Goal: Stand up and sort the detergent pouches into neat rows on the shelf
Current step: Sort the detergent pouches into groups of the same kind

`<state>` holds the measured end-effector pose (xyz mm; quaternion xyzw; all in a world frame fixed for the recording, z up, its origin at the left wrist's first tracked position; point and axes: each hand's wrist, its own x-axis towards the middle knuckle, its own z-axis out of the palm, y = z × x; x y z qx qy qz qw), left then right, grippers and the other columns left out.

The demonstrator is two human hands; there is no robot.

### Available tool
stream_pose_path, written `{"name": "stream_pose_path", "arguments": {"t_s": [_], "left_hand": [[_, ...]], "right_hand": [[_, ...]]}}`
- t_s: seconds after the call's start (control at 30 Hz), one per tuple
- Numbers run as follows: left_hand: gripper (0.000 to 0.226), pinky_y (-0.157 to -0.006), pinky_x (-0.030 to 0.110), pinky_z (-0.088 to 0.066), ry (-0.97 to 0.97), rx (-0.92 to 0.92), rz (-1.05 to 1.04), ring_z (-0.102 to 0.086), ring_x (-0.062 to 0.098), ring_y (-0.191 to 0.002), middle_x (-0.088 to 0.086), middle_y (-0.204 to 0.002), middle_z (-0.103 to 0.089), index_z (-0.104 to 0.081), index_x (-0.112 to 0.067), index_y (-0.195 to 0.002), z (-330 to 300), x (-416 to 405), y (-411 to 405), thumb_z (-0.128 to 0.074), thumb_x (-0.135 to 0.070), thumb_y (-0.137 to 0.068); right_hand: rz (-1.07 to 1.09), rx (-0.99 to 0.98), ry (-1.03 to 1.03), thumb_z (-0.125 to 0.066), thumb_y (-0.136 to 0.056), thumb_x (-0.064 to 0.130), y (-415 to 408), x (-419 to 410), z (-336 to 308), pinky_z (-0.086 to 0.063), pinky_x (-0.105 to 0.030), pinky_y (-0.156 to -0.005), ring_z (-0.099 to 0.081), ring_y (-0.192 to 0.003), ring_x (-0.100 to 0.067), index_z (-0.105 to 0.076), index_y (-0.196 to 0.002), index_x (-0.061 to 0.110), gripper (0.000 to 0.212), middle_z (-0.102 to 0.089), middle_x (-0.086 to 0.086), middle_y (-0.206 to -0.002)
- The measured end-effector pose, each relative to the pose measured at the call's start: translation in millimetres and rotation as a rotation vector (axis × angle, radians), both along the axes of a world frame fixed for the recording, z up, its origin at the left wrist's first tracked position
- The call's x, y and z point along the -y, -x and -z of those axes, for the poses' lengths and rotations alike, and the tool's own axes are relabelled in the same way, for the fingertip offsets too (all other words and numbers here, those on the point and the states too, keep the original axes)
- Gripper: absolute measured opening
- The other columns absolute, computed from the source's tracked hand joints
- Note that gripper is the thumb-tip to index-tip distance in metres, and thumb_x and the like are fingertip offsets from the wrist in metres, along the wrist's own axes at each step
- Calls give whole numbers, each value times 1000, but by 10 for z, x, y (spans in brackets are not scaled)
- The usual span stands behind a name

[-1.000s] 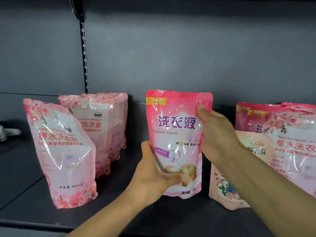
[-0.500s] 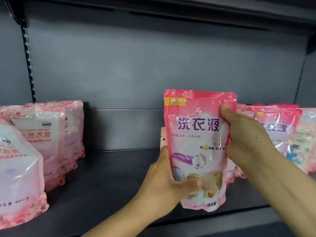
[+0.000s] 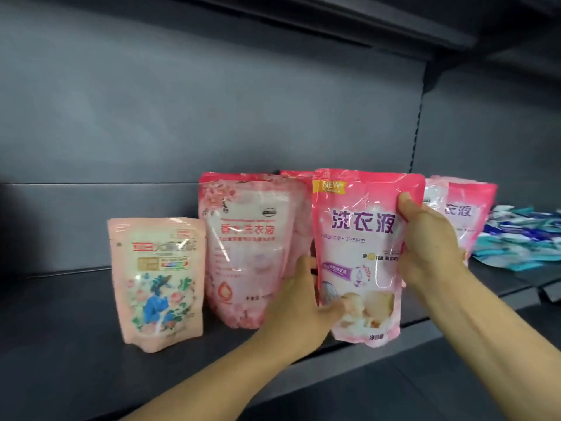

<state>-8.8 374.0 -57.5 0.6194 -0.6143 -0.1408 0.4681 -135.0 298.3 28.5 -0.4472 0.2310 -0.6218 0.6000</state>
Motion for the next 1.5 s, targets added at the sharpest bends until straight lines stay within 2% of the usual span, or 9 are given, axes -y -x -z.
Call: {"name": "stream_pose_path", "arguments": {"t_s": [0.1, 0.63, 0.87, 0.97, 1.07, 1.13, 1.23, 1.33, 1.5], "left_hand": [[50, -84, 31, -55, -27, -24, -55, -62, 6, -93, -15, -107, -59, -37, -31, -116, 71, 349, 263, -70, -36, -79], [53, -82, 42, -53, -74, 83, -364, -59, 12, -99, -13, -109, -58, -34, -33, -111, 222, 1170, 718, -70, -46, -75], [49, -81, 42, -53, -85, 125, -405, -59, 13, -100, -12, -110, -58, -33, -31, -111, 184, 1193, 746, -69, -39, -79], [53, -81, 43, -53, -100, 133, -396, -60, 13, -100, -12, -110, -58, -33, -32, -114, 170, 1164, 747, -70, -39, -77], [53, -80, 41, -53, -82, 143, -383, -60, 9, -97, -16, -107, -58, -33, -33, -116, 153, 1101, 754, -70, -37, -78], [55, -81, 38, -54, -37, 148, -375, -57, 3, -97, -20, -109, -55, -32, -35, -118, 126, 1028, 760, -70, -34, -79], [65, -89, 34, -51, 30, 159, -384, -54, 1, -102, -20, -118, -49, -27, -37, -128, 67, 846, 730, -70, -32, -80], [62, -94, 28, -47, 76, 146, -421, -51, -2, -105, -22, -117, -47, -28, -39, -126, 26, 574, 630, -70, -32, -80], [51, -86, 21, -46, 144, 133, -607, -50, -2, -99, -21, -109, -48, -35, -39, -114, -32, 52, 332, -70, -27, -79]], "right_hand": [[-23, -13, -15, -47, -97, 20, 197, 367, 75, -56, -24, -55, -65, -51, -8, -60, -77, 14, 24, -67, 6, -54], [-114, -25, -1, -47, -97, 21, 487, 1320, 233, -54, -26, -66, -65, -56, -7, -60, -72, 15, 29, -65, 8, -54], [-9, -147, 182, -45, -99, 20, 496, 1363, 296, -52, -31, -71, -59, -72, -16, -60, -78, 17, 25, -62, 1, -74], [84, -331, 303, -48, -97, 16, 553, 1341, 299, -52, -30, -73, -62, -78, -11, -59, -102, 16, 13, -65, 4, -87], [168, -525, 440, -57, -91, 14, 633, 1281, 273, -50, -22, -91, -58, -101, -5, -42, -129, 16, 40, -57, 4, -115], [296, -652, 567, -62, -88, 15, 689, 1177, 242, -32, -19, -105, -39, -127, -10, -27, -141, 17, 63, -37, 0, -138], [469, -722, 815, -66, -84, 12, 688, 964, 178, -15, -11, -107, -22, -134, -11, -26, -141, 15, 70, -24, -3, -145], [359, -689, 945, -67, -83, 11, 521, 709, 133, -16, 6, -97, -30, -123, -2, -39, -132, 16, 57, -33, -1, -137], [31, -664, 920, -63, -84, 15, -19, 378, 171, -32, -6, -91, -45, -108, 3, -49, -120, 25, 40, -46, 14, -118]]}}
